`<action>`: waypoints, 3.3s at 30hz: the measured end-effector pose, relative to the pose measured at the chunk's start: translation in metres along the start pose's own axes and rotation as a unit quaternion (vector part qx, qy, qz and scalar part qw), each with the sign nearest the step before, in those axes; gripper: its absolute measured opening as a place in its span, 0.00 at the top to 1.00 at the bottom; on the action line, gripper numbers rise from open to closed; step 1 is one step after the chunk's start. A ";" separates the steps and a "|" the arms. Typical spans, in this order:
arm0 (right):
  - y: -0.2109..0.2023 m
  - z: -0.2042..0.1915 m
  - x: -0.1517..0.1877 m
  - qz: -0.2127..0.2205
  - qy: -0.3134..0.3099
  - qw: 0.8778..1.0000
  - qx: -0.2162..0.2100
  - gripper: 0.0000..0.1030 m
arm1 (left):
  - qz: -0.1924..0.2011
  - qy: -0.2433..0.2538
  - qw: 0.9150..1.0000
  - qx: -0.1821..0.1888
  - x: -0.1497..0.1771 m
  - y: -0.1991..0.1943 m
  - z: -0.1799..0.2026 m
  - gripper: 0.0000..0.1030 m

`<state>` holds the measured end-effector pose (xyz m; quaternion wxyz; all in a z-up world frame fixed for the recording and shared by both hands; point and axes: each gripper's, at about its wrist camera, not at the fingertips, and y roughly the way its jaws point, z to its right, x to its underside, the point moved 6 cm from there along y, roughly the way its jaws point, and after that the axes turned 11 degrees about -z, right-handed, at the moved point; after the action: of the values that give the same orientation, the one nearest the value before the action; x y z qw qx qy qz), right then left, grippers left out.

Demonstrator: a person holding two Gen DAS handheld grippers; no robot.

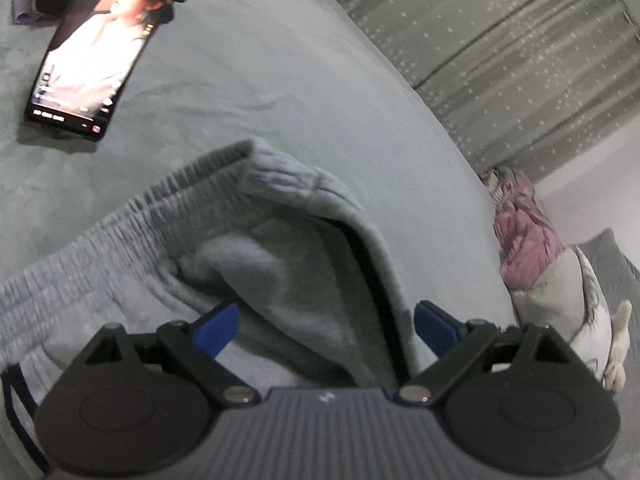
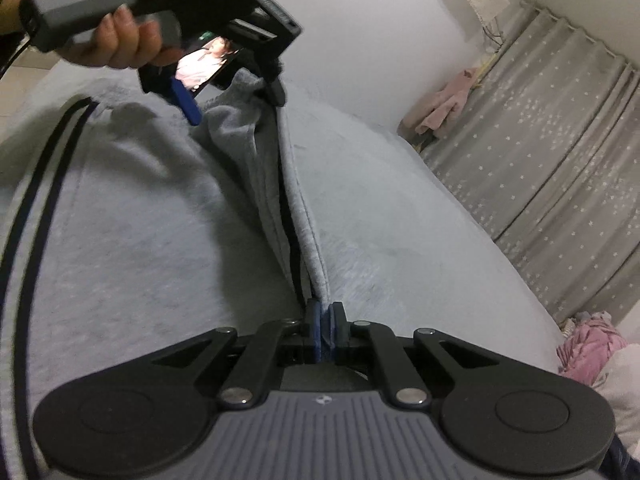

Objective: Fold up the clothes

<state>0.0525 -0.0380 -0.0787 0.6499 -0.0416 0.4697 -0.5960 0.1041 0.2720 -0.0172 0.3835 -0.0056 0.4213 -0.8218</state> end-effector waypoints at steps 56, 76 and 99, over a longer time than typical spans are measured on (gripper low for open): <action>0.123 0.325 0.139 -0.194 0.599 0.767 0.124 0.97 | 0.071 0.046 0.980 -0.181 0.043 0.003 0.029 0.92; -0.130 0.259 0.256 -0.088 0.733 0.672 0.060 0.97 | 0.071 0.006 0.992 -0.101 0.063 -0.079 -0.019 0.93; -0.229 0.131 0.325 -0.075 0.770 0.633 0.019 0.97 | 0.013 0.039 0.988 -0.149 0.127 -0.111 -0.080 0.94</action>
<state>-0.0783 -0.4340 -0.0475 0.0056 0.4103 0.7833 -0.4669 -0.0820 0.2855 -0.0312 0.3722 -0.0252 0.5535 -0.7446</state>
